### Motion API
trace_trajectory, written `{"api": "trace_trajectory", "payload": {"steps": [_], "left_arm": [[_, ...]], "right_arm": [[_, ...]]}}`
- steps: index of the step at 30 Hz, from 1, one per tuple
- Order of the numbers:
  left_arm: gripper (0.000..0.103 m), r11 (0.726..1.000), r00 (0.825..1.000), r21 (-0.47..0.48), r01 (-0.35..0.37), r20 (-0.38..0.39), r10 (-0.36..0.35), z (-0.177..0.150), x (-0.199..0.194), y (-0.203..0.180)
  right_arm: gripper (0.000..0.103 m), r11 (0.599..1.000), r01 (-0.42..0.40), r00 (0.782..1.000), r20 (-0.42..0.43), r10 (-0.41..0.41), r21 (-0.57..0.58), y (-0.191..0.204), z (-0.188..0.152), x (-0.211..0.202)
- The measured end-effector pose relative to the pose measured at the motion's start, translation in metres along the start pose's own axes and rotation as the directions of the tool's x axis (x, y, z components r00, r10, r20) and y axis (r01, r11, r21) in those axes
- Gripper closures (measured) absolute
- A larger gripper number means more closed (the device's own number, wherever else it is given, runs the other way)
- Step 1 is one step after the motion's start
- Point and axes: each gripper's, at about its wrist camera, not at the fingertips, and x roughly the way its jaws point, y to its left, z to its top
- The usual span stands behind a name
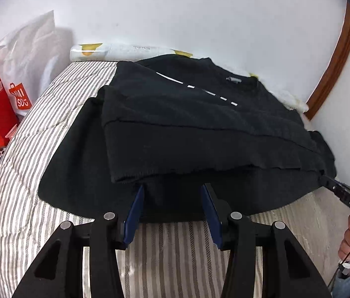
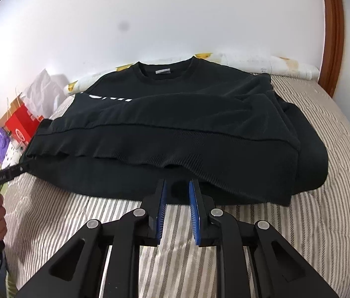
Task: Fold small clothes
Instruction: 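Lift the hem with both tools and fold it toward the collar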
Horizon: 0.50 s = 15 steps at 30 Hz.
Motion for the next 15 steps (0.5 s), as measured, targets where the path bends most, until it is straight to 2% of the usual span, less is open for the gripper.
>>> {"api": "trace_trajectory", "payload": {"steps": [4,11,15], "left_arm": [[0.058,0.998,0.999,0.038,-0.051,0.001,0.051,0.002,0.01,-0.006],[0.058,0.984,0.989,0.102,-0.148,0.045,0.144,0.012,0.025,-0.017],[0.056,0.976,0.981,0.119,-0.181,0.086,0.171,0.024,0.028,-0.02]], "right_arm": [[0.087,1.0,0.021,0.999,-0.032,-0.02,0.021,-0.004,0.003,0.014],[0.09,0.998,0.064,0.998,-0.014,-0.064,0.021,-0.005,0.012,0.025],[0.093,0.997,0.076,0.997,-0.017,-0.075,0.023,-0.009,0.02,0.036]]}}
